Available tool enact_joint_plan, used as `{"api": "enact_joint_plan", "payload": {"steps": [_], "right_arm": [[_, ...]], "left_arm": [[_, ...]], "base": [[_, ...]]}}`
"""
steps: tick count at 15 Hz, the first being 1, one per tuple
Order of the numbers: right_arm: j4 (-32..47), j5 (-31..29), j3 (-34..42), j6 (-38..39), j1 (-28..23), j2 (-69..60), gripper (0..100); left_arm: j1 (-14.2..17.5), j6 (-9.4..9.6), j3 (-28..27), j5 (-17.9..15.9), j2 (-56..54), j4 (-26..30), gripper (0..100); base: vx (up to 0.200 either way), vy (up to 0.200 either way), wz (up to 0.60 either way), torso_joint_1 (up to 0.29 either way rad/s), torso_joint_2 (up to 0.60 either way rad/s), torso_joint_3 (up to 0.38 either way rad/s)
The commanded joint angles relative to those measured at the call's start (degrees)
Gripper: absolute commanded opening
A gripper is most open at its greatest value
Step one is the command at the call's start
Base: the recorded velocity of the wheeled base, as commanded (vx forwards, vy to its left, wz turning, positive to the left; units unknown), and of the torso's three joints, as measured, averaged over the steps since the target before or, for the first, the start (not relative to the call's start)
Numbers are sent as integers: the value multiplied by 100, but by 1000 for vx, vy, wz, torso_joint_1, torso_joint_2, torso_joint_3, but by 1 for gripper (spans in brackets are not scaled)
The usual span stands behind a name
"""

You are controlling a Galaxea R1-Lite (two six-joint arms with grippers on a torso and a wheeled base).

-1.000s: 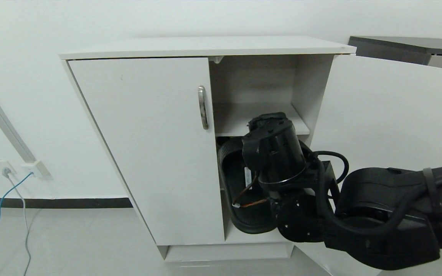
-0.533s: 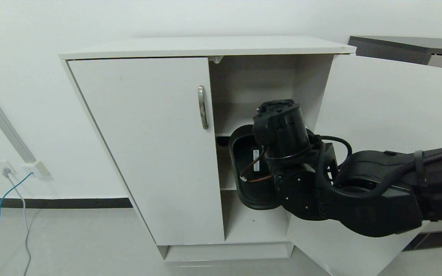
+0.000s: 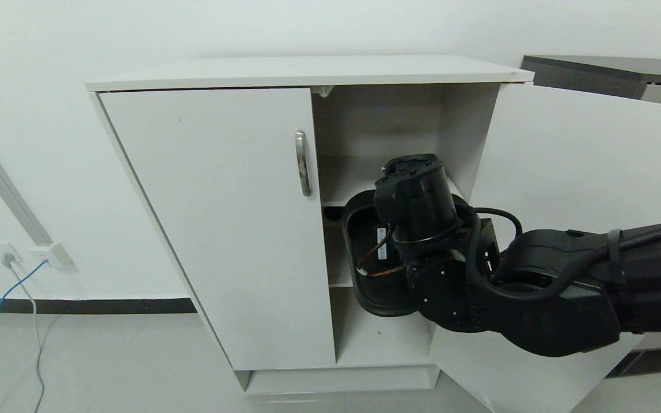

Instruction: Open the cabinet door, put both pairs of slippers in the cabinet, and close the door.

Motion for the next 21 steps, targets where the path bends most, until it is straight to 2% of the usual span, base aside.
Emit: {"api": "enact_joint_plan", "payload": {"steps": [1, 7, 12, 15, 21], "right_arm": [[0, 2, 7, -1, -6, 4, 0], [0, 2, -54, -45, -6, 100, 0], [18, 82, -424, -45, -182, 276, 0], [141, 354, -696, -62, -358, 390, 0], [554, 486, -1663, -53, -744, 918, 0]], "left_arm": [[1, -1, 2, 0, 9, 2, 0], [1, -1, 2, 0, 9, 2, 0], [1, -1, 2, 0, 0, -7, 0], [1, -1, 2, 0, 0, -7, 0], [1, -1, 2, 0, 0, -7, 0]], "base": [[200, 0, 0, 2, 2, -2], [200, 0, 0, 6, 4, 3], [0, 0, 0, 0, 0, 0], [0, 0, 0, 0, 0, 0], [0, 0, 0, 0, 0, 0]]}}
